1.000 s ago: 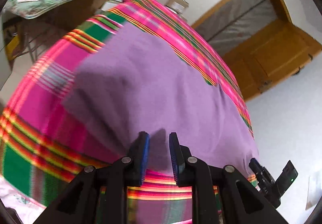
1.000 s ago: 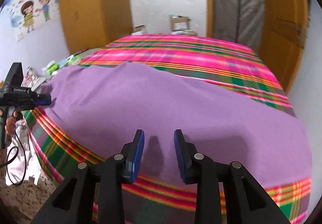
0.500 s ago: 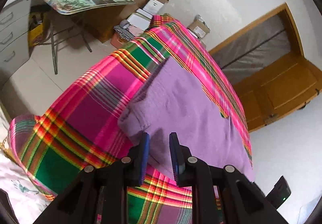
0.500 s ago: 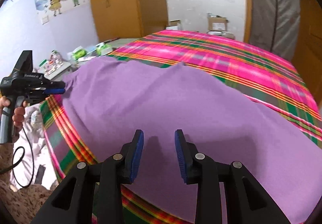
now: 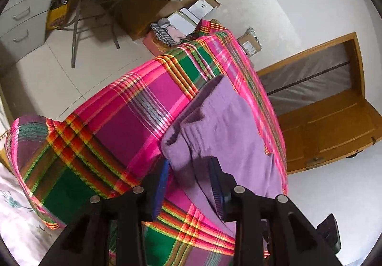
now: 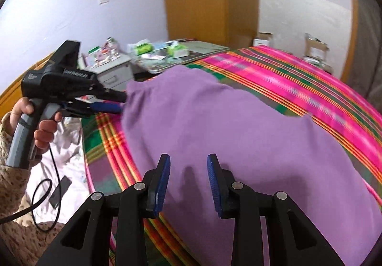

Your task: Fold clothes

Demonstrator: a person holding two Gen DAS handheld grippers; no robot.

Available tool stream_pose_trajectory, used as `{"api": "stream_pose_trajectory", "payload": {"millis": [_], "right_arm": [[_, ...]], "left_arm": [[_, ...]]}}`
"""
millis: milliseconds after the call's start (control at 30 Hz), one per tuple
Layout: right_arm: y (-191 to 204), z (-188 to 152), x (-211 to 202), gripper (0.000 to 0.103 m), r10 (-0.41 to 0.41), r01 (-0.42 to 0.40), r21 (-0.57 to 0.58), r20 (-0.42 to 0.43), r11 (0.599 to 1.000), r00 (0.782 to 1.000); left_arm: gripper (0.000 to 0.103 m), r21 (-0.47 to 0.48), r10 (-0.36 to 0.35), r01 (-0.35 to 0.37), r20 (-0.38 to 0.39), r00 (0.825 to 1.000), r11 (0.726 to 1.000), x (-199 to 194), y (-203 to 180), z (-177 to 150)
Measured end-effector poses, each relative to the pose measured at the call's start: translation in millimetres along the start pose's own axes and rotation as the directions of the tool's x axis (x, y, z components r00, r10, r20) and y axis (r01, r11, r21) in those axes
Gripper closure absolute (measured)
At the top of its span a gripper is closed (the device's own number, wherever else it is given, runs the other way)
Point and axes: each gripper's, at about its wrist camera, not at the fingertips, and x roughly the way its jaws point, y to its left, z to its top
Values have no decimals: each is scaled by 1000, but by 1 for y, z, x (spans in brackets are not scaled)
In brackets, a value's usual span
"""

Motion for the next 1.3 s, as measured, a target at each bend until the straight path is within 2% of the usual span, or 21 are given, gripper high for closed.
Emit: {"api": "stream_pose_trajectory", "payload": {"millis": [133, 300, 500, 633, 767, 833, 933, 1067, 1200, 1300], "right_arm": [[14, 5, 6, 70, 23, -23, -26, 9, 999, 1000], [14, 5, 12, 70, 27, -27, -4, 3, 1000, 1000], [8, 4, 20, 70, 32, -32, 31, -13, 999, 999], [10, 6, 23, 70, 33, -32, 34, -16, 999, 999], [13, 7, 24, 70, 30, -29, 30, -19, 999, 999], [15, 8, 24, 70, 30, -30, 26, -18, 999, 999], [19, 11, 27, 70, 31, -31, 13, -19, 999, 999], [28, 18, 31, 70, 37, -37, -22, -13, 999, 999], [47, 33, 44, 70, 89, -89, -70, 0, 994, 996], [64, 41, 63, 70, 113, -115, -104, -26, 988, 993]], "left_arm": [[70, 0, 7, -7, 7, 1000, 1000, -2, 2, 1], [80, 21, 31, -32, 32, 999, 999, -1, 3, 2], [81, 55, 16, -17, 21, 1000, 998, 4, 0, 1], [93, 53, -1, -1, 52, 999, 999, -3, 1, 3], [94, 69, -20, 12, 112, 993, 998, -17, 2, 4], [94, 73, -24, 16, 103, 994, 997, -19, 4, 3], [94, 52, 8, -12, 82, 997, 999, -11, 13, 0], [94, 26, -10, 9, 73, 997, 1000, -10, 21, 0], [94, 28, -13, 11, 65, 998, 1000, -8, 20, 0], [93, 42, -10, 7, 56, 998, 999, -7, 18, 1]]}}
